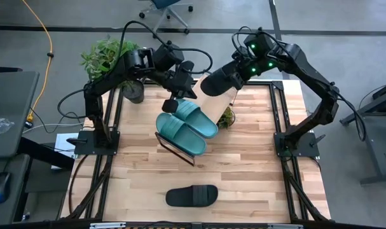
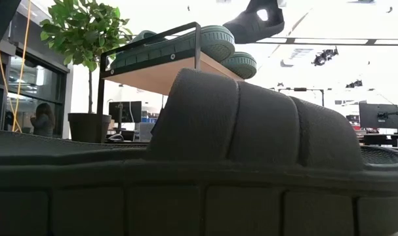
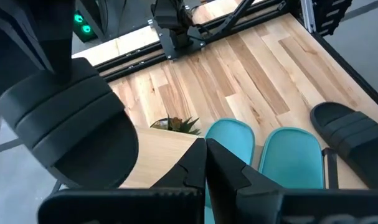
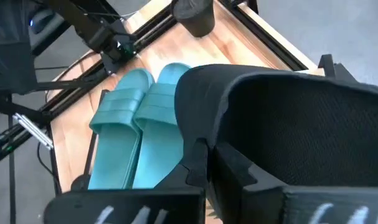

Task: Pick and place slides into the shelf
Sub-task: Put the right black slide on the shelf

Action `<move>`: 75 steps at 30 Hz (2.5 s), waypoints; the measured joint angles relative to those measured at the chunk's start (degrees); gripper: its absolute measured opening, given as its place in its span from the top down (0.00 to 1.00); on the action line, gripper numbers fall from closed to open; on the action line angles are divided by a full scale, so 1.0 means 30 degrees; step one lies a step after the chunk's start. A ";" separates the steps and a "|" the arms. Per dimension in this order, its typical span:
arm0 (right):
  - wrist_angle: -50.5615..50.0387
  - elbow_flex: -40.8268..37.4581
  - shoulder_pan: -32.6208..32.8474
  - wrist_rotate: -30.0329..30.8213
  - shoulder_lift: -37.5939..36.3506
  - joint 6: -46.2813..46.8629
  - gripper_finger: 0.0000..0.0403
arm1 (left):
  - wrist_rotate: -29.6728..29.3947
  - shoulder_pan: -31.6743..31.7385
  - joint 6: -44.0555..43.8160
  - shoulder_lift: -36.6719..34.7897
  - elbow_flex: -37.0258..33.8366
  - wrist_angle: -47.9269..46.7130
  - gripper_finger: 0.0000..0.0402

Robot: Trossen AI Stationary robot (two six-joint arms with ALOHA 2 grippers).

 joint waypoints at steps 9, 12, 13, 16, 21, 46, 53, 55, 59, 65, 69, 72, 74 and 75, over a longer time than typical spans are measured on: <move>0.0831 0.0000 0.0000 0.0040 -0.0144 0.0453 1.00 | -0.2532 0.0000 -0.2264 0.0000 0.0000 -0.0422 1.00; 0.1159 0.0007 0.0000 0.0073 -0.0433 0.0457 1.00 | -0.3315 0.0198 -0.2676 0.0000 0.0000 -0.0531 0.98; 0.1152 0.0007 0.0000 0.0093 -0.0522 0.0405 1.00 | -0.3453 0.0300 -0.2891 0.0000 0.0000 -0.0543 0.96; 0.1152 0.0007 0.0000 0.0191 -0.0906 0.0308 1.00 | -0.3511 0.0584 -0.3610 0.0000 0.0000 -0.0521 0.87; 0.1174 0.0007 0.0000 0.0260 -0.1679 -0.0183 1.00 | -0.3370 0.0890 -0.4215 0.0000 0.0000 -0.0216 0.69; -0.0387 0.0015 0.5144 -0.2385 -0.2521 -0.4899 1.00 | 0.3541 0.1393 -0.8960 0.0595 0.0025 0.3706 0.46; -0.1209 0.0015 0.7193 0.0232 -0.1963 -0.4902 1.00 | 0.3853 0.1392 -1.0291 0.0605 0.0007 0.4913 0.46; -0.1176 0.0015 0.7655 0.0383 -0.1643 -0.4904 1.00 | 0.3860 0.1386 -1.0367 0.0627 0.0007 0.4853 0.46; -0.1120 0.0015 0.8449 0.1447 -0.0997 -0.5046 1.00 | 0.3870 0.1377 -1.0653 0.0619 0.0007 0.4590 0.46; -0.0703 0.0015 0.9333 0.2583 -0.0583 -0.5055 1.00 | 0.3965 0.1377 -1.1378 0.1020 0.0007 0.4222 0.46; -0.0070 0.0015 0.9637 0.3334 -0.0597 -0.5193 1.00 | 0.4561 0.1336 -1.1843 0.1355 -0.0002 0.4044 0.46; 0.0070 0.0015 0.9683 0.3352 -0.0597 -0.5193 1.00 | 0.4673 0.1011 -1.2237 0.1708 0.0008 0.4433 0.46; 0.0094 0.0015 0.9752 0.3346 -0.0500 -0.5193 1.00 | 0.4605 0.0947 -1.2372 0.1937 -0.0029 0.4585 0.46; 0.0103 0.0015 0.9770 0.3346 -0.0431 -0.5193 1.00 | 0.4681 0.0818 -1.2486 0.2017 0.0005 0.4936 0.46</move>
